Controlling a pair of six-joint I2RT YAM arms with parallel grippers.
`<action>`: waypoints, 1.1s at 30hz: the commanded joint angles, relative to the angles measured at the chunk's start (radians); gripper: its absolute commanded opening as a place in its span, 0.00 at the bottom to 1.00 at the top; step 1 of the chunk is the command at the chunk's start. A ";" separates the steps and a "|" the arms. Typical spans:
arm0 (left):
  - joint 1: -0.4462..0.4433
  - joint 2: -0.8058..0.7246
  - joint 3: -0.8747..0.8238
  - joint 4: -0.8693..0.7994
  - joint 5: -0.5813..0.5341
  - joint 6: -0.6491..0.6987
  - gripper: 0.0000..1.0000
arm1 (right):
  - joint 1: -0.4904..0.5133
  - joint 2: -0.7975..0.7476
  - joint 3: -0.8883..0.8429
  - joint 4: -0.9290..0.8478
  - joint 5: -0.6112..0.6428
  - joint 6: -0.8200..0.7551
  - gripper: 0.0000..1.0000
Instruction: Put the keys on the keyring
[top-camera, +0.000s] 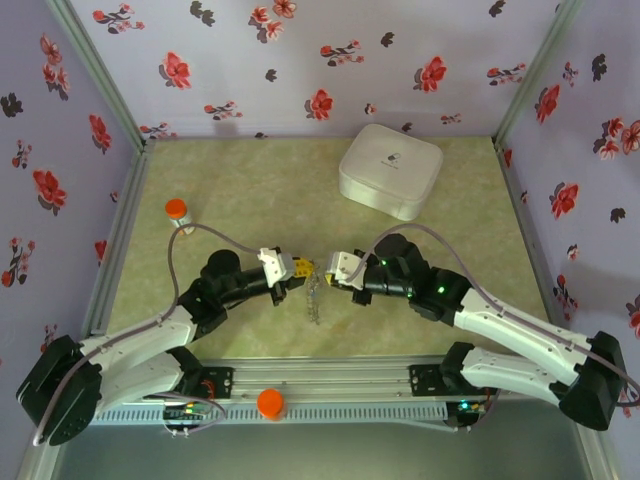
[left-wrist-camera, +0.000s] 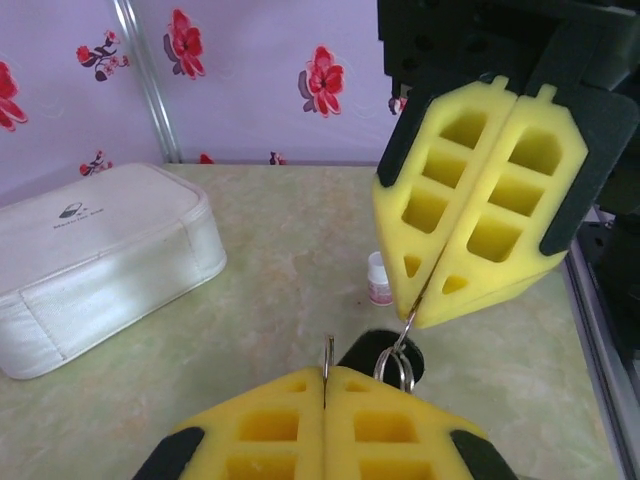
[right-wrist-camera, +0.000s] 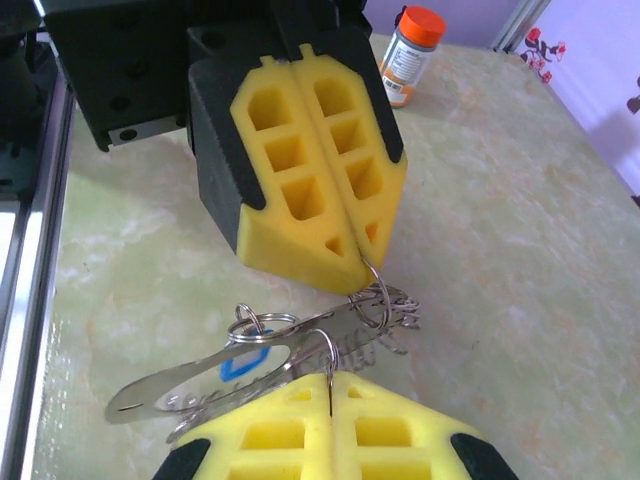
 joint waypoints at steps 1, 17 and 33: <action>-0.007 -0.004 0.019 0.108 0.031 -0.015 0.00 | 0.002 0.009 0.007 0.028 -0.022 0.071 0.00; -0.022 -0.028 0.018 0.042 0.031 0.100 0.00 | -0.001 -0.002 0.002 0.076 0.006 0.109 0.00; -0.027 -0.039 0.021 0.014 0.037 0.121 0.00 | -0.001 0.001 -0.003 0.127 0.029 0.135 0.00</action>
